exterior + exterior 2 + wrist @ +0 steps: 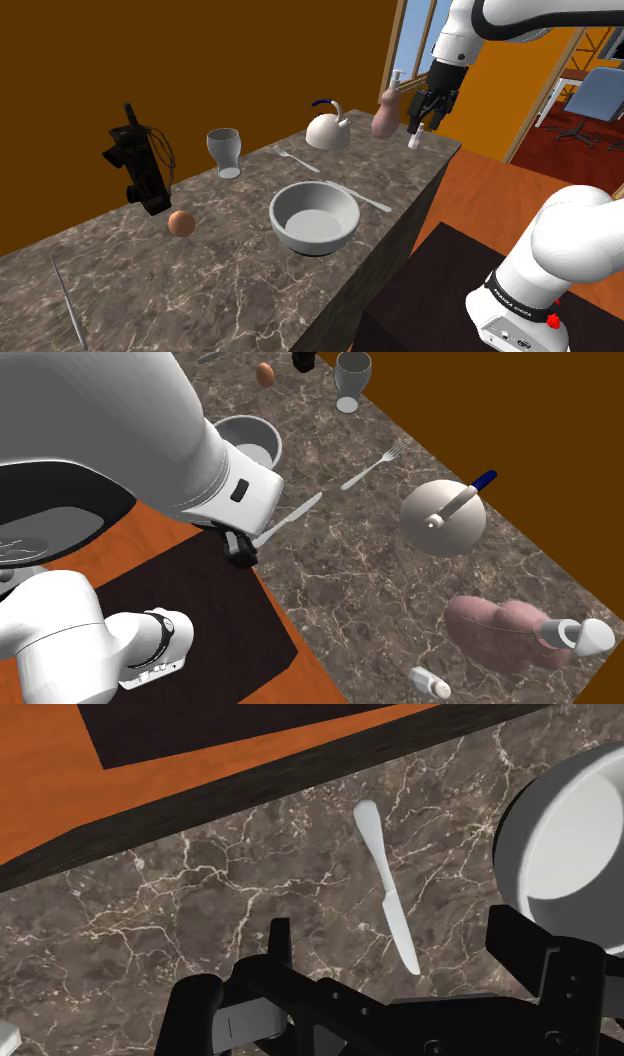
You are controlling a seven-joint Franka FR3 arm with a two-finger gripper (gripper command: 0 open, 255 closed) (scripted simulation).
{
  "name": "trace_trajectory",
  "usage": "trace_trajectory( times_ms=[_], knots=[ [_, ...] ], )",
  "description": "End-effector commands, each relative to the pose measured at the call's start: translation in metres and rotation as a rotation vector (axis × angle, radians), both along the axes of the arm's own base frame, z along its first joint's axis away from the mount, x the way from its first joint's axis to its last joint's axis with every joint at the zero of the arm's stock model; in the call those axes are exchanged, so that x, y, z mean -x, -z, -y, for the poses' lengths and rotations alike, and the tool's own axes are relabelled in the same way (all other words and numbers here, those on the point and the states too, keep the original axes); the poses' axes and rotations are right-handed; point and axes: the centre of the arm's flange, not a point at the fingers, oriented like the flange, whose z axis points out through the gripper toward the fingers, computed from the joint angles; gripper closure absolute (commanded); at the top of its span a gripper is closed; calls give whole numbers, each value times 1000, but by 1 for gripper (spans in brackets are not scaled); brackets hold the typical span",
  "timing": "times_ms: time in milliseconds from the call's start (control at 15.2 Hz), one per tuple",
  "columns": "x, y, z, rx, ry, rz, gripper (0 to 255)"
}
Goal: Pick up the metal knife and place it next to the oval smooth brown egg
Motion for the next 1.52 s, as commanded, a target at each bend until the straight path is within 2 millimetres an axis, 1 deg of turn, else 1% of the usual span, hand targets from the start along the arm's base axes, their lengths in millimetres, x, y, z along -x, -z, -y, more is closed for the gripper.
trace_trajectory(
  times_ms=[0,594,1122,1452],
  knots=[
    [0,0,0,0,0,0,0],
    [-60,100,-36,22,-151,-30,0],
    [-107,190,-74,42,-286,-56,0],
    [-106,217,-75,42,-286,-56,0]
  ],
)
